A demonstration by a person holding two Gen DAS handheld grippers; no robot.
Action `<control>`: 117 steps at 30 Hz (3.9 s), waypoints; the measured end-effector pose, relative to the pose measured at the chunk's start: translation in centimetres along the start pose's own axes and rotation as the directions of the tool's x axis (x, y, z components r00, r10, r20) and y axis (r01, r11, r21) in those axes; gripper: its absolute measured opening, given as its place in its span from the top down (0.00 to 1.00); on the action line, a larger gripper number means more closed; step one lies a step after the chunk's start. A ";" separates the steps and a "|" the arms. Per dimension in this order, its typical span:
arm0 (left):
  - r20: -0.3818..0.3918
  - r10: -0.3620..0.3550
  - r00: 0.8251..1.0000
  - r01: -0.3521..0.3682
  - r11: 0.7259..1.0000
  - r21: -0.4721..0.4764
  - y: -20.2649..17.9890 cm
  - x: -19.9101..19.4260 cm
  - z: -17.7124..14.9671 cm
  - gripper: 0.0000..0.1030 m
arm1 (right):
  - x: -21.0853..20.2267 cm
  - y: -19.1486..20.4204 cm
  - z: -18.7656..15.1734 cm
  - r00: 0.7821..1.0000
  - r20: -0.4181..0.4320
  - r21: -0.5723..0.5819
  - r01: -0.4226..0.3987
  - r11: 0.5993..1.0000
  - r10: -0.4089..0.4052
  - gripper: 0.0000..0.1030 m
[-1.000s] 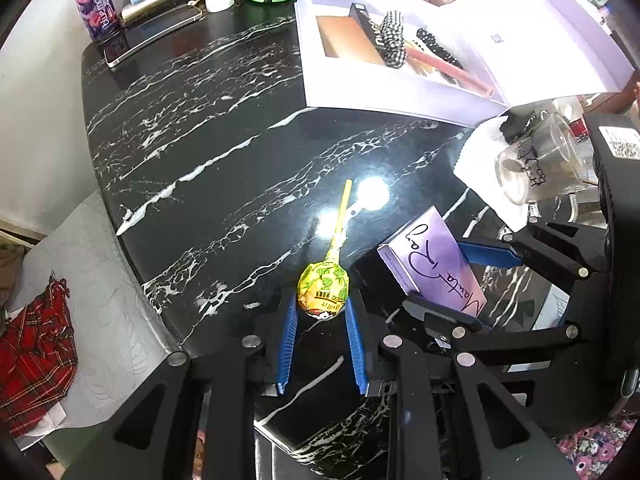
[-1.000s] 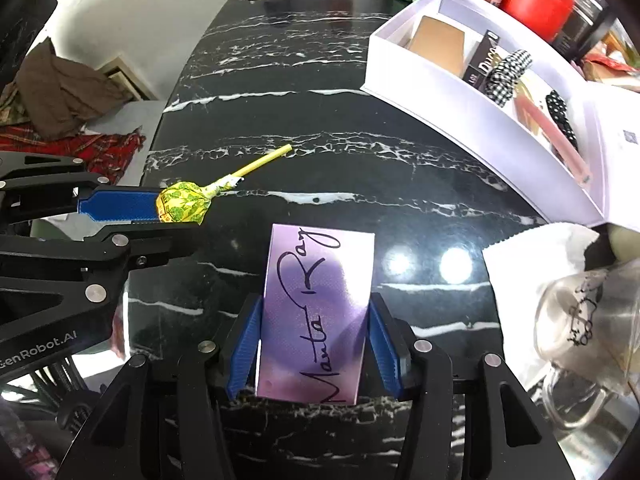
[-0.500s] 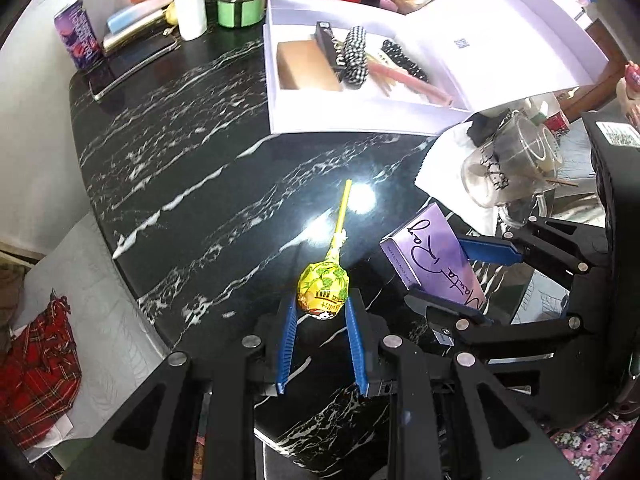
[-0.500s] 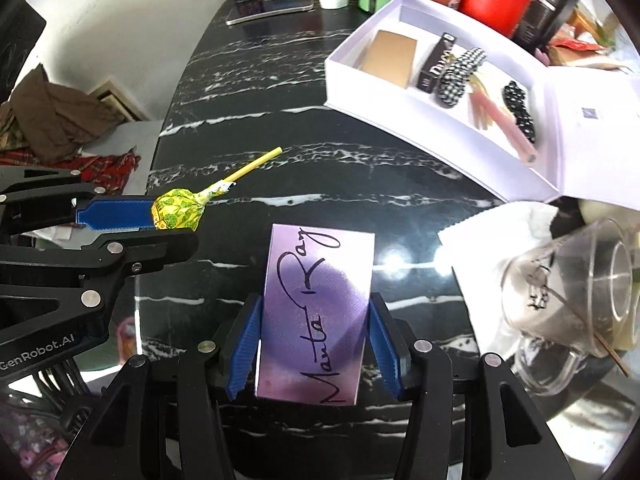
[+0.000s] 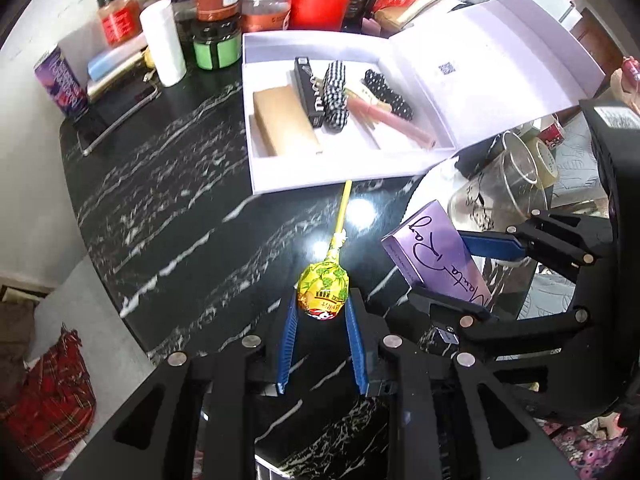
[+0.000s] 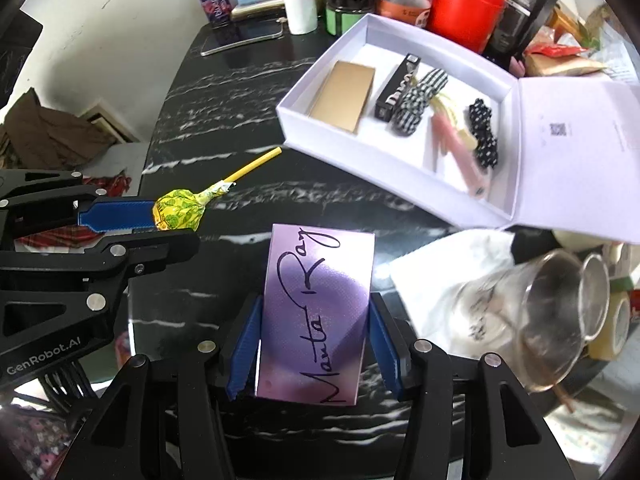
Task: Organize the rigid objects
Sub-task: 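Lift and carry the lollipop and purple card over the lavender box with both tools, then lower the lollipop into the box while the right tool lowers the purple card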
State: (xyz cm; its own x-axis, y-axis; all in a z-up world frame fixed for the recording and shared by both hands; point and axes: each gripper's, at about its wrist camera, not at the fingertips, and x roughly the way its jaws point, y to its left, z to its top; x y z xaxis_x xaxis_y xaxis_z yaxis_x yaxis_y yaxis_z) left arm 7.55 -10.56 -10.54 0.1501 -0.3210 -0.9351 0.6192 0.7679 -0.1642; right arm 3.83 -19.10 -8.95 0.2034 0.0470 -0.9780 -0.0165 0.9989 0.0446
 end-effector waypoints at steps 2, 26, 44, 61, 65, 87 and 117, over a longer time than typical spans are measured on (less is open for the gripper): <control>0.004 -0.002 1.000 0.002 1.000 0.006 0.0 0.0 0.7 0.77 | -0.3 -0.6 0.7 1.000 0.000 0.000 -0.002 1.000 0.002 0.50; 0.110 0.022 0.994 -0.029 0.997 0.066 -0.1 0.1 11.9 0.77 | -1.3 -7.2 9.3 0.996 0.084 -0.006 0.010 1.000 -0.010 0.50; 0.150 0.019 0.988 -0.035 0.994 0.100 -0.7 1.9 18.2 0.77 | -1.1 -11.2 14.8 0.989 0.140 -0.008 0.056 0.998 -0.054 0.50; 0.108 0.015 0.994 -0.023 0.997 0.073 0.2 7.0 20.4 0.77 | 2.2 -14.0 17.0 0.985 0.152 0.040 0.082 0.996 -0.087 0.50; 0.095 0.021 0.995 -0.027 0.997 0.070 0.3 8.0 20.7 0.77 | 3.2 -14.6 17.0 0.985 0.144 0.052 0.091 0.994 -0.098 0.50; 0.010 0.038 0.999 -0.039 0.995 0.096 0.0 14.2 20.5 0.77 | 7.7 -16.3 16.0 0.982 0.088 0.081 0.160 0.984 -0.167 0.50; -0.088 0.073 0.993 -0.068 0.996 0.066 0.3 17.4 21.9 0.77 | 10.6 -15.9 17.7 0.986 -0.004 0.051 0.168 0.984 -0.168 0.50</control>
State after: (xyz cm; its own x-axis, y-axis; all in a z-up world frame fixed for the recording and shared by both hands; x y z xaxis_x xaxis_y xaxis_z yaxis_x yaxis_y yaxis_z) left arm 27.16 -28.06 -19.95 0.1270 -0.2138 -0.9686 0.6571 0.7496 -0.0793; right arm 23.54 -34.35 -16.37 0.1995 -0.1215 -0.9723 0.0679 0.9916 -0.1100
